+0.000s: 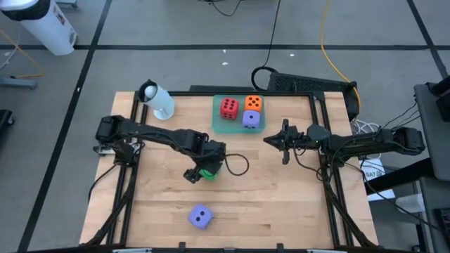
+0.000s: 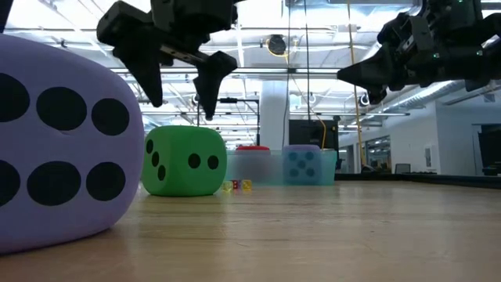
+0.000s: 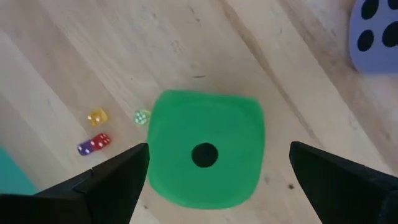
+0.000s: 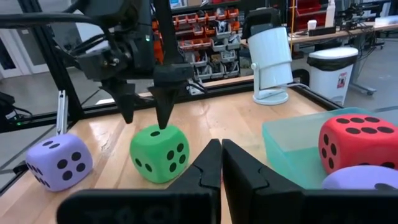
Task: Pick & Place Dice
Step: Put the big green dice into the bin
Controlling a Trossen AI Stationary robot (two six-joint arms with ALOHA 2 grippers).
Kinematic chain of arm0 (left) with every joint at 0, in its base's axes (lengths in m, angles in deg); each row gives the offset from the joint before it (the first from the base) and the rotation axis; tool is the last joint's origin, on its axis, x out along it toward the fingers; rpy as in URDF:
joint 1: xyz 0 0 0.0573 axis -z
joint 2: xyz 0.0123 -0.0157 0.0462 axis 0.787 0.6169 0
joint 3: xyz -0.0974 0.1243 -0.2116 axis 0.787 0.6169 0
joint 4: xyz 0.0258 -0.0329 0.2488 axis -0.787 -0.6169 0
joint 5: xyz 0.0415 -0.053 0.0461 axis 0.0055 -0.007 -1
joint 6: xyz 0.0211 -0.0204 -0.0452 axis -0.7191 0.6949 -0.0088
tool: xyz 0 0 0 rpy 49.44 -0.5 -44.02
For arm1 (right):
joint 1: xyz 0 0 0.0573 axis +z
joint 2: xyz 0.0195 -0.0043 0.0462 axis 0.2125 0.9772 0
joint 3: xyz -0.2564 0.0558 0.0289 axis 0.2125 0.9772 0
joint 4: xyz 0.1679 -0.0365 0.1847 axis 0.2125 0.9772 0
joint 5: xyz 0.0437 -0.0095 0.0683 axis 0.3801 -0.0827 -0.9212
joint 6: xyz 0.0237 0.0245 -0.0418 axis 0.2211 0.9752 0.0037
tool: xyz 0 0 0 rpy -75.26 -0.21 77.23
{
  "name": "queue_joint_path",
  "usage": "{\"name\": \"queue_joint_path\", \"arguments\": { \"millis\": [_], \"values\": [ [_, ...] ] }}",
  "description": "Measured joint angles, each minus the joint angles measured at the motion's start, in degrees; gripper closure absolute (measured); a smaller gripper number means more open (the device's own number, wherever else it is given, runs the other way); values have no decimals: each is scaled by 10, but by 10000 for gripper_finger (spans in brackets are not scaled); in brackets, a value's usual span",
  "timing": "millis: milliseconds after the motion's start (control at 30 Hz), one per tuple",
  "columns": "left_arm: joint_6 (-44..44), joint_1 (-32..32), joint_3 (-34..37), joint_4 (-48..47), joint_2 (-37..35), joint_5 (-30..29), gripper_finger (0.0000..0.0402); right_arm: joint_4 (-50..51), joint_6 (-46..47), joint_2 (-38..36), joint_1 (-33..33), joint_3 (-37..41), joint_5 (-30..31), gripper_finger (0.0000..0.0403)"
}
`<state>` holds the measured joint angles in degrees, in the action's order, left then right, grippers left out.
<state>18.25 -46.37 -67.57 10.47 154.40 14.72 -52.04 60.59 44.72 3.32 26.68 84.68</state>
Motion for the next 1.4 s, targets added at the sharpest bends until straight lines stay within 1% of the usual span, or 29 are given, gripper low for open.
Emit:
{"name": "queue_joint_path", "arguments": {
  "millis": [167,267,433,633,733,833,967,1133,1200,1267,1333,1400],
  "values": [
    [-21,-13,0,4,-1,-7,2,3,-15,0,-8,0,0,399],
    [-38,-24,0,4,-1,4,2,7,-12,0,-13,-1,-1,399],
    [-67,-32,0,8,23,8,2,7,-8,0,-21,-1,-30,399],
    [-91,-23,-1,-2,47,13,2,8,-8,0,-21,-1,-30,399],
    [-92,-19,0,-16,54,27,2,8,-8,0,-21,-1,-30,399],
    [-91,-20,-2,-10,65,47,2,7,-8,0,-22,-1,-30,399],
    [-94,-20,-2,-5,80,47,2,8,-9,0,-22,-1,-30,399],
    [-92,-22,0,0,69,22,2,8,-9,0,-22,-1,-30,399],
    [-95,-22,0,8,57,-14,2,8,-9,0,-22,-1,-31,399],
    [-93,-21,-8,10,46,-42,2,10,-8,0,-22,-1,-44,399],
    [-92,-21,-21,9,33,-46,2,11,-8,0,-22,-1,-60,399],
    [-87,-20,-29,6,22,-42,2,12,-10,0,-22,-1,-62,399]
  ]
}}
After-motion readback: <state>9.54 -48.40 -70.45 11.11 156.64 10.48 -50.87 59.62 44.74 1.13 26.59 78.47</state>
